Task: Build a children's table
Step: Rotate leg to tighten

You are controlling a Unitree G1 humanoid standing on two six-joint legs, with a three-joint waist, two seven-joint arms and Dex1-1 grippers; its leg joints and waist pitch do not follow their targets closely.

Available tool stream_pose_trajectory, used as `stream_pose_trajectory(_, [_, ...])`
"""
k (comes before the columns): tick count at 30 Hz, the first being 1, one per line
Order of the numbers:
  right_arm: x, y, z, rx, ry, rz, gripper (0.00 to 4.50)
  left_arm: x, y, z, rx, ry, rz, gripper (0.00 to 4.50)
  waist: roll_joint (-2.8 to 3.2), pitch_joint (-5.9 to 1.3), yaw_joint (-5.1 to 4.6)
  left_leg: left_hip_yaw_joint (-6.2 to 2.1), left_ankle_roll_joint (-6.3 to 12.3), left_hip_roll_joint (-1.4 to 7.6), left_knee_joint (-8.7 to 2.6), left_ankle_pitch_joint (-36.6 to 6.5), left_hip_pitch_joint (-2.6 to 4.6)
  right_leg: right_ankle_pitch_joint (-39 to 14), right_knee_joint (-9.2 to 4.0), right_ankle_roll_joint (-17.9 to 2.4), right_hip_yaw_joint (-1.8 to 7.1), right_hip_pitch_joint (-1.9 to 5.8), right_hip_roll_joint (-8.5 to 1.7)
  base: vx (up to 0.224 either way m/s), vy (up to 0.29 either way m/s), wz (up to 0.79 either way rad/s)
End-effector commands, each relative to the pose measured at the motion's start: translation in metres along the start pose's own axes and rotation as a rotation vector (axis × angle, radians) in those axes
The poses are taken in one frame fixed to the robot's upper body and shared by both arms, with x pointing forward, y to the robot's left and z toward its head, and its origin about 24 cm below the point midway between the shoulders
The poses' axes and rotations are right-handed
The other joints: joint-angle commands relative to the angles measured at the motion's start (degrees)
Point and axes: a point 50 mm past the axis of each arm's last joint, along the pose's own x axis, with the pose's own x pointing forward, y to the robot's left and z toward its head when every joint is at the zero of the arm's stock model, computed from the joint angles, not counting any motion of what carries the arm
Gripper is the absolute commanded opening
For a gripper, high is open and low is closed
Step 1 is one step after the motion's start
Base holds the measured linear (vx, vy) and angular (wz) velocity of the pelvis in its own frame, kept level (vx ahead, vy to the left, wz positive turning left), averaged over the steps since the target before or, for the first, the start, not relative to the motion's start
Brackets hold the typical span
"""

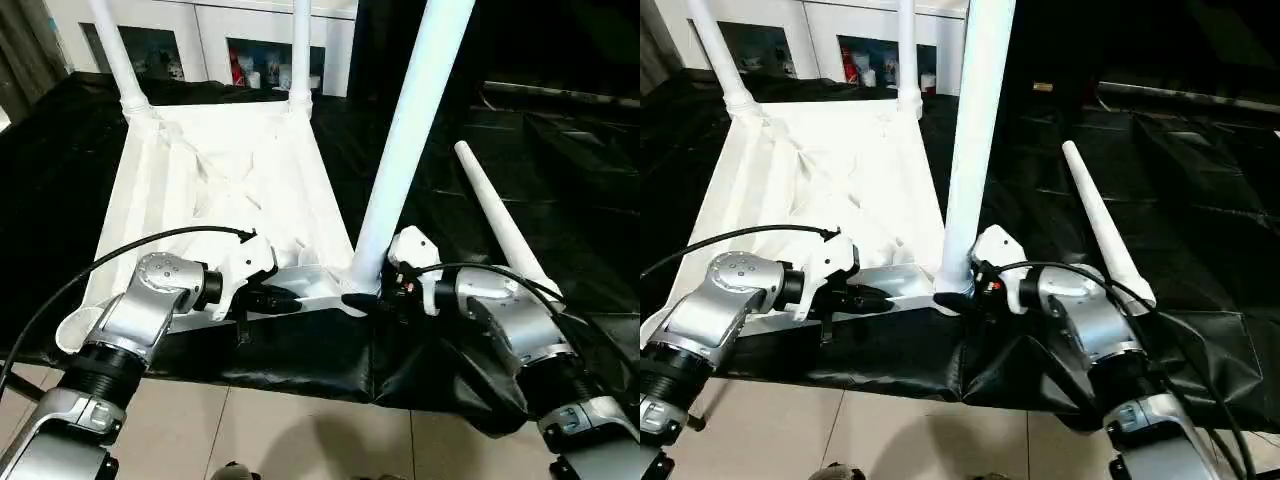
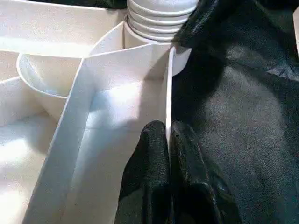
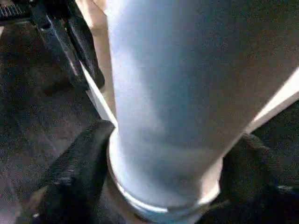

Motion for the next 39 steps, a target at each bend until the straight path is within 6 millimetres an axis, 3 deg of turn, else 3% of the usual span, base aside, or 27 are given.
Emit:
stream_pose_trajectory(1, [-0.001, -0.002, 0.002, 0.005, 0.000, -0.003, 3.19, 0.008, -0.008, 0.008, 0.006, -0.078, -0.077, 0.00, -0.79, -3.72, -0.11, 0.20, 4.87, 1.04, -3.23, -5.1, 0.41, -2.8, -3.35, -13.7, 2.34, 3.43, -3.02, 0.000, 0.000, 0.00])
stream_pose_trajectory(5, [-0.002, -0.002, 0.001, 0.009, -0.007, -0.005, 2.83, 0.008, -0.008, 0.007, 0.005, -0.074, -0.078, 0.00, -0.77, -3.60, -0.14, 0.18, 4.55, 1.04, -3.27, -6.0, 0.40, -4.3, -3.53, -13.3, 2.37, 3.43, -3.10, 0.000, 0.000, 0.00])
stream_pose_trajectory(14, [0.000, -0.003, -0.007, 0.068, -0.020, -0.071, 2.76, 0.007, -0.009, 0.003, -0.009, -0.059, -0.079, 0.00, -0.58, -3.51, -0.36, 0.18, 4.48, 1.01, -3.30, -6.1, 0.44, -4.0, -3.53, -13.5, 2.37, 3.36, -3.03, 0.000, 0.000, 0.00])
stream_pose_trajectory(17, [0.005, -0.017, -0.016, 0.204, -0.036, -0.332, 2.75, 0.015, 0.004, 0.000, -0.065, -0.015, 0.087, 0.00, -0.59, -3.24, -0.68, 0.11, 2.91, 0.96, -3.57, -7.5, 0.44, -7.3, -3.93, -13.0, 2.44, 3.21, -3.08, 0.000, 0.000, 0.00])
stream_pose_trajectory(18, [0.006, -0.018, -0.018, 0.228, -0.037, -0.368, 2.75, 0.017, 0.006, 0.001, -0.074, -0.017, 0.118, 0.00, -0.44, -3.22, -0.82, 0.05, 1.78, 0.93, -3.60, -7.9, 0.57, -8.8, -4.05, -12.5, 2.47, 3.14, -3.08, 0.000, 0.000, 0.00])
stream_pose_trajectory(22, [0.019, -0.020, -0.026, 0.369, -0.035, -0.561, 2.75, 0.034, 0.015, 0.006, -0.137, -0.017, 0.245, 0.00, -0.62, -2.93, -1.08, 0.12, 0.55, 0.84, -3.78, -10.1, 0.76, -13.5, -4.73, -11.0, 2.63, 2.84, -3.06, 0.000, 0.000, 0.00])
stream_pose_trajectory(23, [0.026, -0.020, -0.029, 0.443, -0.031, -0.676, 2.75, 0.046, 0.018, 0.011, -0.162, -0.016, 0.313, 0.00, -0.22, -2.83, -1.11, -0.05, -0.09, 0.82, -3.92, -11.4, 0.78, -16.1, -4.99, -10.3, 2.61, 2.83, -3.19, 0.000, 0.000, 0.00])
stream_pose_trajectory(25, [0.033, -0.019, -0.029, 0.485, -0.029, -0.733, 2.75, 0.056, 0.019, 0.017, -0.173, -0.028, 0.338, 0.00, -0.28, -2.90, -1.25, -0.03, -0.82, 0.79, -3.99, -12.1, 0.96, -17.2, -5.22, -9.6, 2.63, 2.57, -3.10, 0.000, 0.000, 0.00])
stream_pose_trajectory(29, [0.053, -0.014, -0.021, 0.506, -0.033, -0.784, 2.75, 0.080, 0.017, 0.035, -0.172, -0.054, 0.386, 0.00, -0.26, -3.03, -1.12, -0.05, -0.39, 0.75, -3.98, -13.0, 0.99, -15.6, -5.26, -8.9, 2.60, 2.48, -2.98, 0.000, 0.000, 0.00])
stream_pose_trajectory(33, [0.057, -0.014, -0.014, 0.466, -0.050, -0.790, 2.75, 0.084, 0.016, 0.036, -0.146, -0.038, 0.367, 0.00, -0.21, -3.45, -0.72, 0.00, 1.06, 0.62, -3.76, -9.4, 0.48, -8.5, -4.56, -9.9, 2.52, 3.07, -2.89, 0.000, 0.000, 0.00])
stream_pose_trajectory(36, [0.053, -0.019, -0.010, 0.489, -0.106, -0.804, 3.45, 0.080, 0.018, 0.033, -0.139, -0.036, 0.364, 0.00, -0.01, -3.43, -0.71, 0.07, 1.52, 0.63, -3.76, -9.8, 0.57, -8.4, -4.66, -10.2, 2.50, 3.04, -2.90, 0.000, 0.000, 0.00])
stream_pose_trajectory(37, [0.052, -0.021, -0.008, 0.483, -0.114, -0.808, 3.45, 0.079, 0.019, 0.033, -0.137, -0.036, 0.356, 0.00, -0.03, -3.38, -0.71, 0.07, 1.60, 0.64, -3.85, -10.8, 0.61, -9.6, -4.84, -10.1, 2.51, 3.04, -2.97, 0.000, 0.000, 0.00])
stream_pose_trajectory(38, [0.051, -0.023, -0.006, 0.451, -0.113, -0.810, 3.58, 0.079, 0.018, 0.032, -0.136, -0.036, 0.339, 0.00, 0.40, -3.33, -0.78, -0.04, 1.20, 0.71, -4.02, -12.0, 0.66, -11.8, -5.12, -9.8, 2.46, 2.93, -3.00, 0.000, 0.000, 0.00])
stream_pose_trajectory(39, [0.049, -0.024, -0.006, 0.429, -0.111, -0.819, 3.58, 0.079, 0.019, 0.032, -0.132, -0.040, 0.338, 0.00, 0.31, -3.36, -0.83, -0.03, 0.85, 0.68, -4.02, -12.7, 0.66, -13.4, -5.23, -9.5, 2.47, 2.96, -3.03, 0.000, 0.000, 0.00])
